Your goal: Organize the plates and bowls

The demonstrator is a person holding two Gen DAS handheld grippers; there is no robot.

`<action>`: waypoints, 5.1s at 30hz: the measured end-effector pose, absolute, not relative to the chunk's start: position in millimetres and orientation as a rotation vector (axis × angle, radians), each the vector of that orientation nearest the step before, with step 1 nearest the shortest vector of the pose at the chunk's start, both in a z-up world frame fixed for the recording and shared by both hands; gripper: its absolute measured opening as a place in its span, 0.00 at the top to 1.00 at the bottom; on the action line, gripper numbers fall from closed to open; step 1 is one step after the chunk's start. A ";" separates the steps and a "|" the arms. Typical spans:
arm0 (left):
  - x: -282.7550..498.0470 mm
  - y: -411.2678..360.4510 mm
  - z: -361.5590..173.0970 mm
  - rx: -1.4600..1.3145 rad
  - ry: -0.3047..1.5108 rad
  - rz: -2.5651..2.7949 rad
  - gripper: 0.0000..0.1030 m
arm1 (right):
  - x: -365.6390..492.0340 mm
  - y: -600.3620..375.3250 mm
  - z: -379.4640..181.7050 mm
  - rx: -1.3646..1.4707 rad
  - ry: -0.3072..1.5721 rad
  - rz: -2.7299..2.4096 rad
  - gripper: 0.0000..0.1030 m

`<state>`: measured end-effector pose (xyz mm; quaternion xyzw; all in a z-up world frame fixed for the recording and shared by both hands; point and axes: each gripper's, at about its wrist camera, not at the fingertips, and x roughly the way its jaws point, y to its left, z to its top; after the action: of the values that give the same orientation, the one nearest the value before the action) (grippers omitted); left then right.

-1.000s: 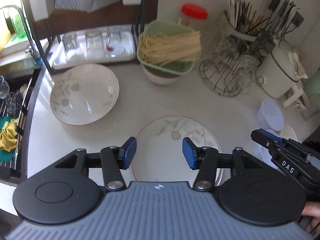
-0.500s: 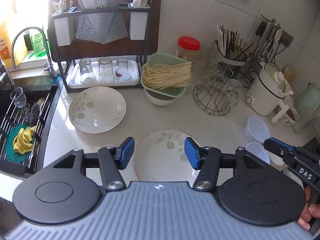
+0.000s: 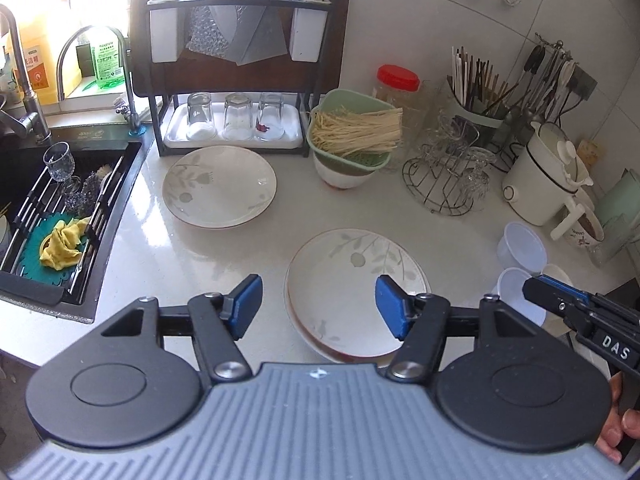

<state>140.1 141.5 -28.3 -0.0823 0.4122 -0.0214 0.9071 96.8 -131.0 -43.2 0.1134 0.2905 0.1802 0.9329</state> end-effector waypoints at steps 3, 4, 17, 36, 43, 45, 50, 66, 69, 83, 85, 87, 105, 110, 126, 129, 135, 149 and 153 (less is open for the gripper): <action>139.0 147.2 -32.1 -0.167 0.858 -0.052 0.32 | 91.9 -123.7 -43.5 0.211 0.574 0.365 0.25; 138.8 148.8 -32.7 -0.164 0.854 -0.048 0.31 | 90.6 -122.2 -42.8 0.207 0.564 0.361 0.22; 127.5 140.4 -36.0 -0.212 0.821 0.035 0.15 | 96.8 -125.3 -50.8 0.195 0.609 0.398 0.23; 95.8 97.3 -61.4 -0.300 0.837 0.206 0.15 | 99.1 -156.9 -62.4 0.098 0.610 0.561 0.23; 139.8 122.5 -62.1 -0.272 0.853 0.157 0.15 | 120.3 -142.6 -63.8 0.105 0.652 0.585 0.24; 154.5 131.8 -58.3 -0.260 0.841 0.150 0.15 | 127.5 -140.3 -64.3 0.110 0.652 0.560 0.24; 188.7 152.8 -50.9 -0.222 0.819 0.118 0.15 | 147.8 -127.0 -65.5 0.133 0.649 0.522 0.24; 287.2 238.7 -94.1 -0.225 0.904 0.044 0.15 | 227.9 -46.3 -80.5 0.146 0.706 0.439 0.24; 300.3 260.5 -107.2 -0.226 0.919 0.047 0.15 | 246.6 -31.1 -89.3 0.167 0.728 0.420 0.24; 344.2 334.8 -187.6 -0.301 0.990 0.078 0.17 | 301.9 33.3 -144.1 0.203 0.837 0.474 0.31; 349.4 340.8 -195.7 -0.316 0.997 0.081 0.22 | 310.8 41.2 -151.2 0.193 0.844 0.459 0.35; 355.8 347.5 -202.9 -0.344 0.999 0.083 0.30 | 322.4 47.3 -157.0 0.202 0.835 0.455 0.39; 415.5 373.2 -226.7 -0.418 0.985 0.074 0.79 | 395.5 87.9 -203.5 0.166 0.937 0.439 0.80; 420.1 379.4 -229.4 -0.439 0.977 0.054 0.79 | 399.7 91.4 -208.6 0.170 0.951 0.457 0.79; 395.9 381.8 -208.8 -0.548 1.000 -0.049 0.79 | 367.3 74.6 -183.2 0.167 0.981 0.509 0.79; 387.5 377.4 -197.4 -0.553 0.987 -0.065 0.79 | 355.8 67.3 -175.1 0.176 0.968 0.514 0.79; 370.0 359.0 -170.5 -0.546 0.967 -0.094 0.79 | 331.7 47.2 -157.1 0.191 0.934 0.518 0.79; 326.9 297.9 -152.7 -0.542 0.995 -0.165 0.79 | 282.3 -9.8 -142.1 0.210 0.880 0.467 0.79; 318.8 285.6 -151.7 -0.538 0.995 -0.176 0.79 | 268.5 -22.8 -143.3 0.209 0.888 0.458 0.79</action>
<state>318.8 285.6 -151.7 -0.2546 0.4709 -0.0831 0.8405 268.5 -22.8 -143.3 0.0999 0.4251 0.2190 0.8725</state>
